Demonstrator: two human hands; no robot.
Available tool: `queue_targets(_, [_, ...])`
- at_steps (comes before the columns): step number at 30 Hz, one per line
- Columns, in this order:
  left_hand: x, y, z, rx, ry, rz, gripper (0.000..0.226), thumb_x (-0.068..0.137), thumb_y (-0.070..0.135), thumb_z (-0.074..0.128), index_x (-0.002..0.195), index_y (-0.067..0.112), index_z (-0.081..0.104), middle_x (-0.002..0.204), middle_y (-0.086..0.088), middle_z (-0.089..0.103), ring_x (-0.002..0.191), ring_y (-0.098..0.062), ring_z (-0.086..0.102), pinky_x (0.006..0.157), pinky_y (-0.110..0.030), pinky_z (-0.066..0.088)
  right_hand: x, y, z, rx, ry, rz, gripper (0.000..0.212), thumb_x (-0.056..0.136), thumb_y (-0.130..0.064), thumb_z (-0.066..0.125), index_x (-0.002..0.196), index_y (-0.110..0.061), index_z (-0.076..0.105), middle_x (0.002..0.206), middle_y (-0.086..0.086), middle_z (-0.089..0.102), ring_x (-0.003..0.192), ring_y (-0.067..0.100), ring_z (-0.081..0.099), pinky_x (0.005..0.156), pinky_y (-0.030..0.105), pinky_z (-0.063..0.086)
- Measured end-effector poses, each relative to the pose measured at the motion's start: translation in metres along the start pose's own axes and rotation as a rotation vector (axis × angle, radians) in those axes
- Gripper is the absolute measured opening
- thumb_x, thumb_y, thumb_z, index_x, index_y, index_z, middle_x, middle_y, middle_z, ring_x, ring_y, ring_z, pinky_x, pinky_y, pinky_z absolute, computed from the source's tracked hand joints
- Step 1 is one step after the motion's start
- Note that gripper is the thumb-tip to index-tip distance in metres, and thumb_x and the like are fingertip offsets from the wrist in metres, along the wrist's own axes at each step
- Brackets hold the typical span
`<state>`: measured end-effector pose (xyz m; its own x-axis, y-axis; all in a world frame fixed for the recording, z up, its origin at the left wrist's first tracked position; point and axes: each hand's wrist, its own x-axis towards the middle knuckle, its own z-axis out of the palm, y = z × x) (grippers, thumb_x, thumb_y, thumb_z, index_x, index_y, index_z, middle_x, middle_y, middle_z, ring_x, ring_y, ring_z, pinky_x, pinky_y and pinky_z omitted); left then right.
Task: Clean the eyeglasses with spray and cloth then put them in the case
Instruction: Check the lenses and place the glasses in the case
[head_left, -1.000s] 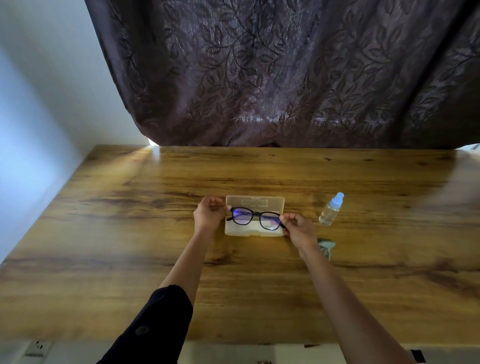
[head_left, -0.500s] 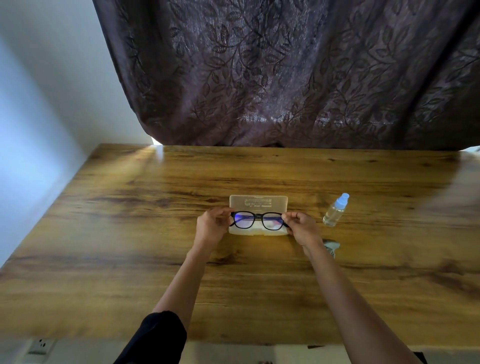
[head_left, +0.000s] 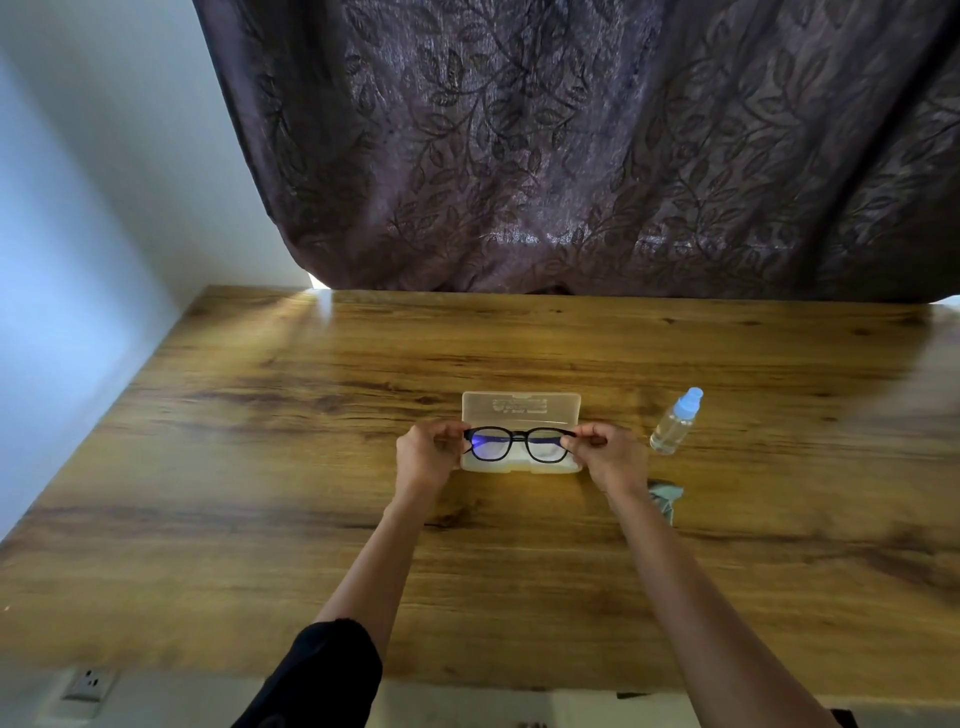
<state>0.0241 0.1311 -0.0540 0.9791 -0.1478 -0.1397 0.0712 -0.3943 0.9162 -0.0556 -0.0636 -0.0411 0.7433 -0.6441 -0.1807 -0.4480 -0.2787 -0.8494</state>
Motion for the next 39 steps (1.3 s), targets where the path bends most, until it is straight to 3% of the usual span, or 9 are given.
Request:
queue_targets(6, [-0.003, 0.004, 0.002, -0.026, 0.036, -0.030, 0.019, 0.083, -0.001, 0.062, 0.095, 0.011, 0.071, 0.082, 0.001, 0.066, 0.071, -0.011, 0.065, 0.062, -0.027, 0.059, -0.004, -0.002, -0.001, -0.020, 0.031, -0.031, 0.024, 0.071, -0.015, 0.076, 0.094, -0.011, 0.068, 0.082, -0.003, 0.065, 0.076, 0.006, 0.059, 0.070, 0.014, 0.046])
queue_targets(12, [-0.007, 0.006, 0.002, -0.036, 0.023, -0.062, 0.018, 0.084, 0.002, 0.063, 0.093, 0.016, 0.070, 0.081, 0.005, 0.065, 0.071, -0.005, 0.062, 0.055, -0.020, 0.057, -0.002, 0.002, 0.002, 0.000, 0.037, -0.021, 0.016, 0.070, -0.012, 0.077, 0.085, -0.011, 0.070, 0.083, 0.002, 0.071, 0.073, 0.008, 0.061, 0.076, 0.021, 0.050])
queue_targets(17, [-0.011, 0.006, 0.004, -0.072, 0.037, -0.078, 0.015, 0.083, 0.005, 0.065, 0.093, 0.016, 0.070, 0.084, 0.002, 0.066, 0.077, -0.007, 0.063, 0.052, -0.017, 0.055, -0.002, 0.006, 0.004, -0.014, 0.060, -0.033, 0.018, 0.069, -0.014, 0.078, 0.084, -0.012, 0.069, 0.082, 0.001, 0.070, 0.075, 0.010, 0.063, 0.073, 0.020, 0.049])
queue_targets(24, [-0.007, 0.007, 0.006, -0.115, 0.038, -0.180, 0.017, 0.082, 0.007, 0.067, 0.098, 0.012, 0.064, 0.095, -0.004, 0.066, 0.086, -0.017, 0.064, 0.068, -0.032, 0.059, 0.000, 0.010, 0.007, -0.057, 0.081, -0.009, 0.028, 0.070, -0.021, 0.078, 0.093, -0.011, 0.064, 0.092, 0.003, 0.069, 0.079, 0.010, 0.059, 0.071, 0.018, 0.045])
queue_targets(30, [-0.001, 0.007, 0.008, 0.021, 0.024, -0.218, 0.024, 0.080, 0.017, 0.070, 0.104, 0.010, 0.069, 0.102, -0.007, 0.070, 0.093, -0.019, 0.065, 0.090, -0.035, 0.053, 0.004, 0.010, 0.008, -0.063, 0.069, 0.013, 0.027, 0.072, -0.022, 0.076, 0.095, -0.013, 0.065, 0.094, 0.003, 0.069, 0.080, 0.010, 0.060, 0.072, 0.021, 0.048])
queue_targets(35, [0.000, 0.011, 0.009, 0.049, 0.034, -0.270, 0.024, 0.078, 0.010, 0.071, 0.102, 0.010, 0.069, 0.093, -0.001, 0.067, 0.086, -0.011, 0.058, 0.081, -0.019, 0.045, 0.007, 0.009, 0.007, -0.081, 0.046, 0.025, 0.027, 0.071, -0.022, 0.077, 0.094, -0.014, 0.065, 0.092, 0.002, 0.070, 0.081, 0.012, 0.062, 0.076, 0.026, 0.051])
queue_targets(39, [-0.001, 0.008, 0.009, 0.017, 0.044, -0.264, 0.025, 0.076, 0.010, 0.073, 0.100, 0.011, 0.071, 0.096, -0.003, 0.070, 0.086, -0.011, 0.060, 0.084, -0.021, 0.048, 0.009, 0.009, 0.006, -0.074, 0.026, 0.051, 0.027, 0.070, -0.022, 0.078, 0.093, -0.015, 0.065, 0.090, 0.001, 0.069, 0.082, 0.015, 0.065, 0.078, 0.028, 0.053])
